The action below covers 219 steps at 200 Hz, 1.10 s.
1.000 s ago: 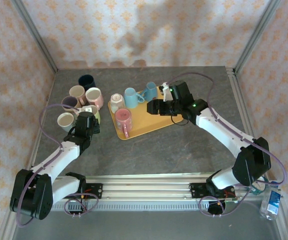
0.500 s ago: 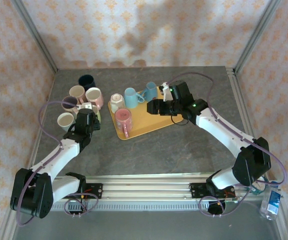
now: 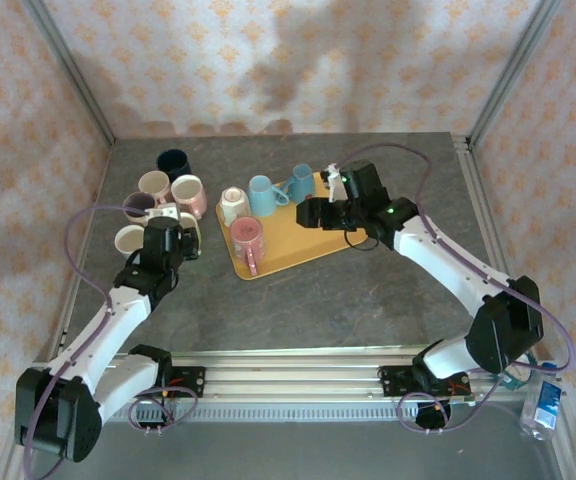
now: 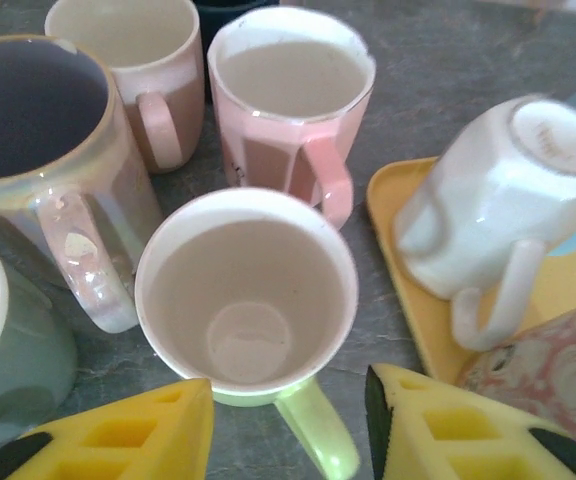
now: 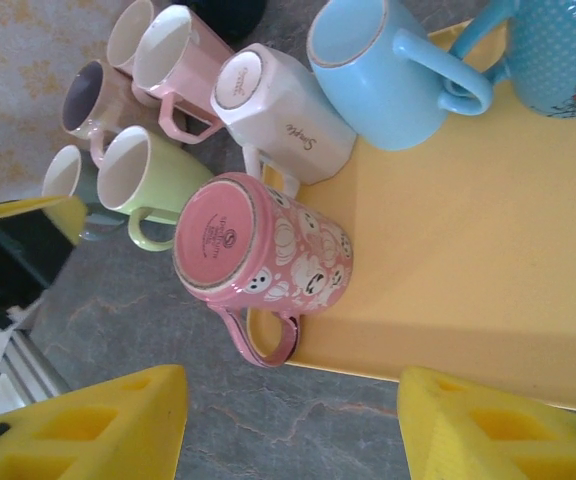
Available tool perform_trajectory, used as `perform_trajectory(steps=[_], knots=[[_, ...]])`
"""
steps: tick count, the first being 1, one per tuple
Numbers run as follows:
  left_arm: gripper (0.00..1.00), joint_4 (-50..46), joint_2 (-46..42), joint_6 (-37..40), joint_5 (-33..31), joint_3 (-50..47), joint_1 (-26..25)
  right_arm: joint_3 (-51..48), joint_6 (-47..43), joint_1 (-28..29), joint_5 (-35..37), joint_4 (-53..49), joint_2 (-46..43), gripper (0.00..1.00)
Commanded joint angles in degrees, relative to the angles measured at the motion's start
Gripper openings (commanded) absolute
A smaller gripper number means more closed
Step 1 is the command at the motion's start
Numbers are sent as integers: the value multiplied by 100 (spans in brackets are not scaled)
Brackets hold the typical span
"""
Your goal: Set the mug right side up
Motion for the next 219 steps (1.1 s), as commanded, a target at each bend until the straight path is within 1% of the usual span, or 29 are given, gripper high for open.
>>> perform_trajectory(steps=[1,34,64,94,117,133,157,183,219], knots=[[46,-630,-201,-535,413,502,41,10,-197,-43,483,-209,-342,58],[48,-769,-237,-657,1570,870,32,-23,29,-43,1157,-432,-397,56],[48,-560,-518,-567,2091,890,-26,4,265,-46,1396,-620,-377,54],[50,-648,-603,-722,2167,972,-87,-63,371,-47,1461,-725,-483,53],[50,-1084,-487,-867,2046,1209,-143,-183,179,7,1409,-715,-538,50],[50,-1426,-409,-830,2046,1384,-150,-299,73,123,1466,-693,-569,50],[50,-2008,-408,-737,2062,1601,-146,-417,21,397,1537,-613,-525,50],[51,-2474,-501,-698,2068,1675,-145,-383,33,867,1660,-542,-334,49],[50,-2992,-282,-768,2168,1854,-145,-158,348,1406,1707,-291,287,48]])
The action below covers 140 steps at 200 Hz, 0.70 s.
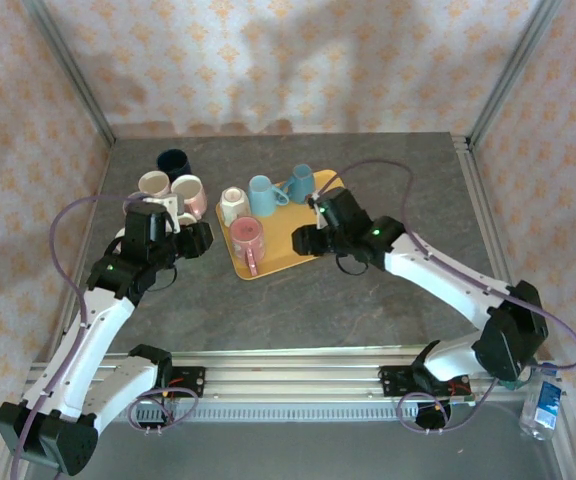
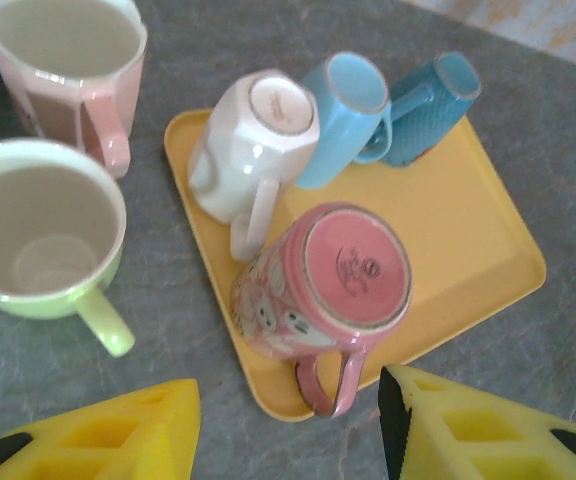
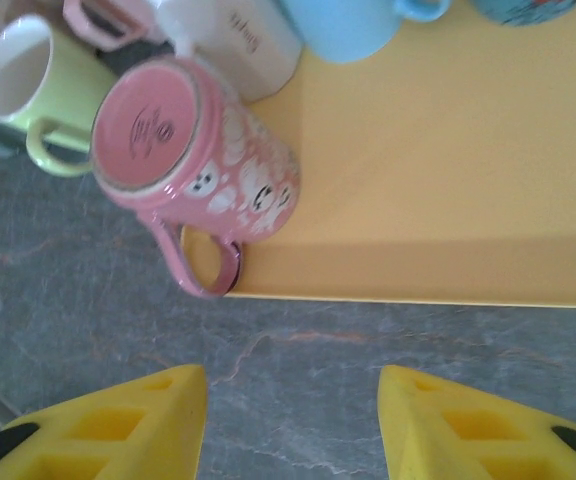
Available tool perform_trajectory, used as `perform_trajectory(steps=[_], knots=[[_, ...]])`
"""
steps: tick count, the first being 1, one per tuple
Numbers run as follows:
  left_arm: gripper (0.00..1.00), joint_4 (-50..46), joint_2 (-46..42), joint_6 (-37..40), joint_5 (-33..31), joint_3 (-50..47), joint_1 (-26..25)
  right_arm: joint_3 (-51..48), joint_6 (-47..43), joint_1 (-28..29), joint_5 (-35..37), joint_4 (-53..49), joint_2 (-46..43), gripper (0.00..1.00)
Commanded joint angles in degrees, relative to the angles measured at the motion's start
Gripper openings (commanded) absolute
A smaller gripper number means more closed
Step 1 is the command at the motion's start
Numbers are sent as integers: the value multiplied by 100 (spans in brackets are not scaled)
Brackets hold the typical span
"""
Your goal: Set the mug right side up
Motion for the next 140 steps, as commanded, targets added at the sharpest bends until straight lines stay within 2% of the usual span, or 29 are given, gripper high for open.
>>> perform_trajectory(steps=[1,26,82,140], knots=[[50,-648,96,-26,108,272,-16,242,190,272,214,221,454,48],[50,-784,242,-110,96,353,-16,660,456,592,303,268,1077,48],[50,-850,428,-208,69,429,-6,1567,1100,1044,1056,-27,2105,51],[50,-1069,416,-157,61,533,51,2027,1454,1206,1122,-170,2738,50]])
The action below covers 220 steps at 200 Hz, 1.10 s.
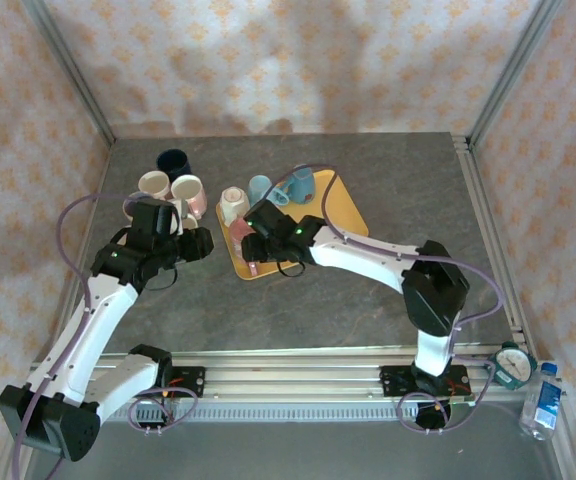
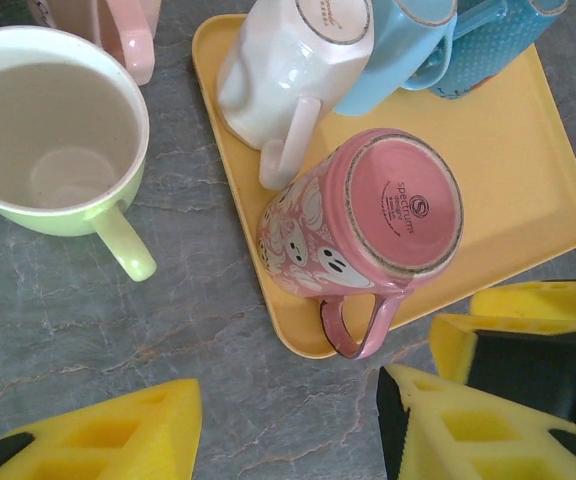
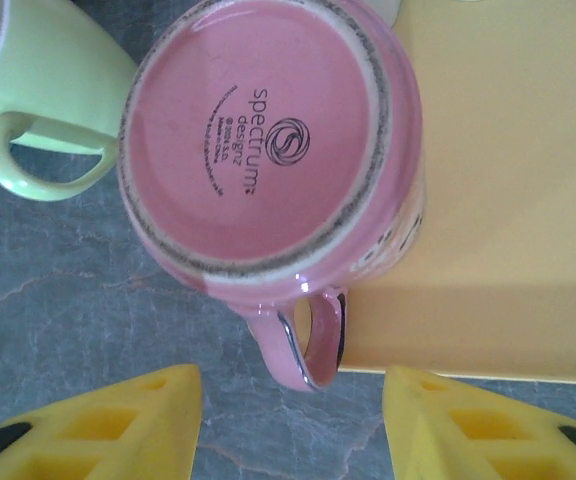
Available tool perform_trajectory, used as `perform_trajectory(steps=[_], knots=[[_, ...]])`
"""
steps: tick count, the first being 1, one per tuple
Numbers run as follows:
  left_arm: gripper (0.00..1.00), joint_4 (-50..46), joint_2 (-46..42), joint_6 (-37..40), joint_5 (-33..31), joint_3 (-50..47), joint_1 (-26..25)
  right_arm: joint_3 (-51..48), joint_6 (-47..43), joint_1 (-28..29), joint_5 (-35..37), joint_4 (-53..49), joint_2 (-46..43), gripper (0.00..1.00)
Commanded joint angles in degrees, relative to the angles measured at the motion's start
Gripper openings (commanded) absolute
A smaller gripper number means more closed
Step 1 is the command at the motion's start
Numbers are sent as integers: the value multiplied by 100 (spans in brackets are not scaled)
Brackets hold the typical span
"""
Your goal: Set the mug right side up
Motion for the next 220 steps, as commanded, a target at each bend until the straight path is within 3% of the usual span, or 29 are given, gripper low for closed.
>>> perform_trajectory(steps=[1,55,141,220], knots=[[50,-270,-43,-3,26,188,51,234,251,70,247,-237,251,50],[50,-436,-93,142,59,199,133,682,300,162,311,-483,812,45],[50,-455,-93,187,228,196,185,1376,102,302,1078,-1207,1433,37],[51,-400,-96,50,188,161,193,1656,-299,301,1274,-1550,1645,23]])
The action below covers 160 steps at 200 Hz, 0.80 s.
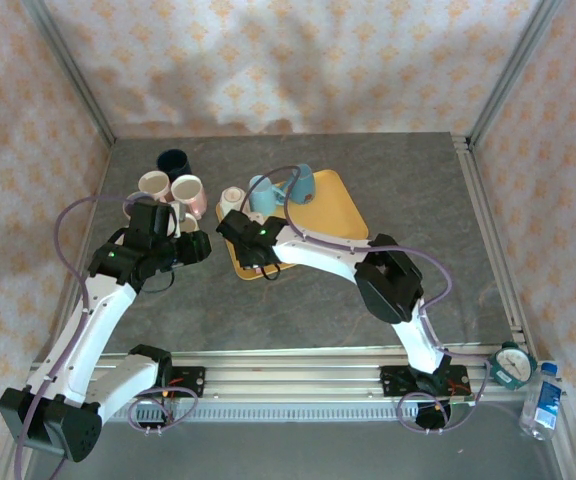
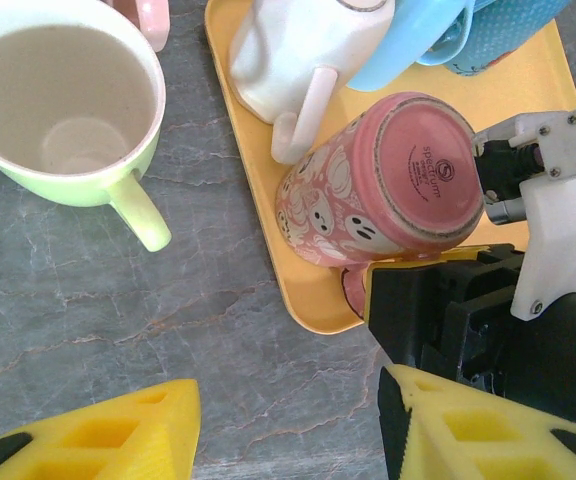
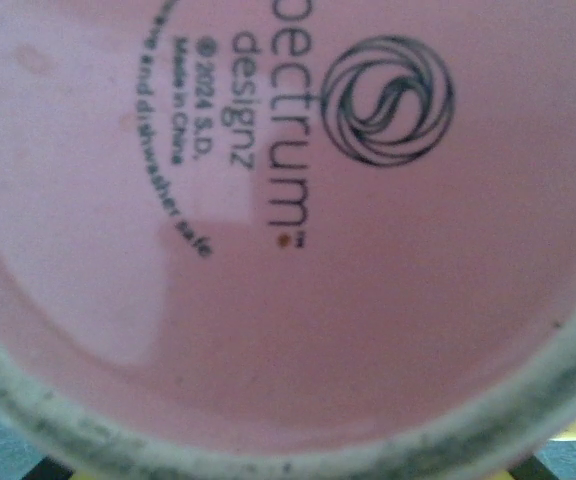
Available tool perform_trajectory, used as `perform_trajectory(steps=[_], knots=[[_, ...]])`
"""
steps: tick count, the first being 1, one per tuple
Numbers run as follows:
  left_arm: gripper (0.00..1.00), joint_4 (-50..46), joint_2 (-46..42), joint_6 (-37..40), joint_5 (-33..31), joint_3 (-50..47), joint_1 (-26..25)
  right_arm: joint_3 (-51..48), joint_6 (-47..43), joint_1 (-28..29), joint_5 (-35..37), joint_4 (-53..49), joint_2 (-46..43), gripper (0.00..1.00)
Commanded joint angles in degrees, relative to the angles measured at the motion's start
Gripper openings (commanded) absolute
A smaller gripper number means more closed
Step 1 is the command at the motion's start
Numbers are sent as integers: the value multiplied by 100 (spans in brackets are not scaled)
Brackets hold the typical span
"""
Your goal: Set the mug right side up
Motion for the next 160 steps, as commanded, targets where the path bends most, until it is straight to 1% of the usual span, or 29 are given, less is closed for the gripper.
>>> perform_trajectory(steps=[1,13,54,85,124,160], knots=[[51,-63,-75,-14,57,106,64,168,-168,9,314,-360,108,23],[52,-27,-64,-56,64,94,69,176,-206,5,331,-391,102,20],[52,34,-2,-157,86,107,68,179,-408,9,419,-438,1,7],[52,106,59,-222,166,103,72,-44,-555,9,364,-184,-283,1],[52,234,35,-366,266,68,73,-127,-675,7,142,-44,-488,0],[53,248,15,-448,296,94,70,-289,-663,9,177,55,-736,0]])
